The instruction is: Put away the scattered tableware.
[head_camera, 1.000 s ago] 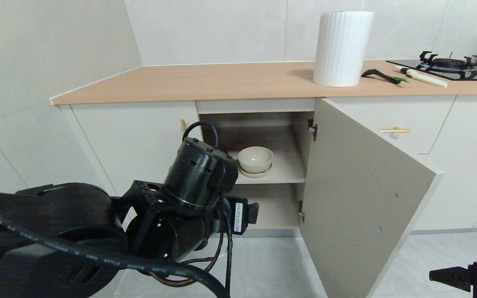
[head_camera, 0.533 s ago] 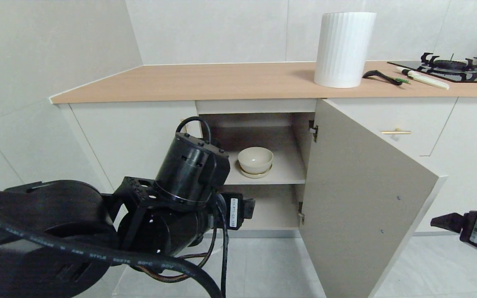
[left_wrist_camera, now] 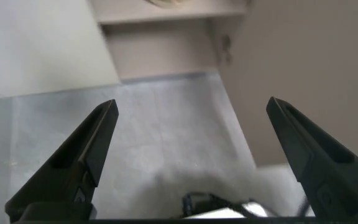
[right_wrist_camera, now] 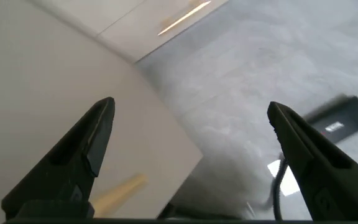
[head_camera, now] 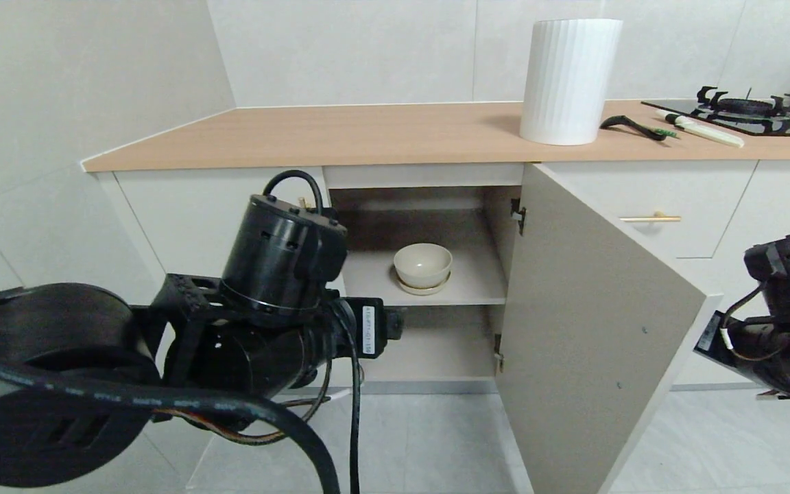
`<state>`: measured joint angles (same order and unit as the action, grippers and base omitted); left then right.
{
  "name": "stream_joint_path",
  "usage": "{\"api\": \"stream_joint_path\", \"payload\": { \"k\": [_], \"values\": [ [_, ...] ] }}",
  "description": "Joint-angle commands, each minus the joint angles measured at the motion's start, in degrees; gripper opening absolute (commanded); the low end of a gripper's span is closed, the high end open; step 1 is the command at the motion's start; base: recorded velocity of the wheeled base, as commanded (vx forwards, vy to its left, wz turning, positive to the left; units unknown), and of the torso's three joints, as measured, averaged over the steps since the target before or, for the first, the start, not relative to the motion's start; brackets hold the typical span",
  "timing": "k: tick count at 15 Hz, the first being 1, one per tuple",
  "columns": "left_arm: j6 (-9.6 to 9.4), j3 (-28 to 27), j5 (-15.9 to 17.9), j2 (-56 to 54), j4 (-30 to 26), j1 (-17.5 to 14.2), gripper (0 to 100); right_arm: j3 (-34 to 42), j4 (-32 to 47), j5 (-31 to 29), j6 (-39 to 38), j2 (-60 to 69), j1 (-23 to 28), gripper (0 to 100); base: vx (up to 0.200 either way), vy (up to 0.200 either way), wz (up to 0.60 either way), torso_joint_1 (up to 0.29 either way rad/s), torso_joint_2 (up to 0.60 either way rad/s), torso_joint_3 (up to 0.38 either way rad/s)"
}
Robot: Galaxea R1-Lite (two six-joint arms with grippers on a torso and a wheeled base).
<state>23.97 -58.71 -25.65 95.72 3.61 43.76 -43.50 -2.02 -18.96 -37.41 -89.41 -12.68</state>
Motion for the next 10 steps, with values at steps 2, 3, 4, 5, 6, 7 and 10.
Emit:
{"api": "stream_joint_path", "payload": {
  "k": [2, 3, 4, 5, 6, 7, 10],
  "values": [
    [-1.20, -0.70, -0.02, -2.20, 0.08, -3.86, 100, -3.44, 0.27, 0.24, 0.06, -2.97, -8.06, 100, 0.000, 0.000, 0.00, 0.000, 0.00, 0.000],
    [-1.20, -1.23, -0.02, -2.20, 0.08, -5.09, 100, -4.67, 0.27, 0.50, 0.06, -3.58, -11.76, 100, 0.000, 0.000, 0.00, 0.000, 0.00, 0.000],
    [-1.20, -1.41, -0.10, -2.47, 0.00, -6.15, 100, -5.99, 0.27, 1.29, 0.15, -4.64, -14.48, 100, 0.000, 0.000, 0.00, 0.000, 0.00, 0.000],
    [-1.20, -1.50, -0.10, -3.17, 0.00, -7.47, 100, -7.39, 0.27, 3.14, 0.24, -5.69, -16.50, 100, 0.000, 0.000, 0.00, 0.000, 0.00, 0.000],
    [-1.29, -1.58, -0.10, -3.70, 0.00, -8.17, 100, -8.27, 0.27, 4.72, 0.76, -6.48, -17.47, 100, 0.000, 0.000, 0.00, 0.000, 0.00, 0.000],
    [-1.29, -1.58, 0.07, -5.11, 0.00, -9.75, 100, -10.21, 0.18, 7.88, 2.78, -8.77, -18.35, 100, 0.000, 0.000, 0.00, 0.000, 0.00, 0.000],
    [-2.61, -1.93, 0.07, -7.30, 0.00, -10.98, 100, -16.71, 0.09, 10.52, 4.45, -15.18, -18.26, 100, 0.000, 0.000, 0.00, 0.000, 0.00, 0.000]
  ]
}}
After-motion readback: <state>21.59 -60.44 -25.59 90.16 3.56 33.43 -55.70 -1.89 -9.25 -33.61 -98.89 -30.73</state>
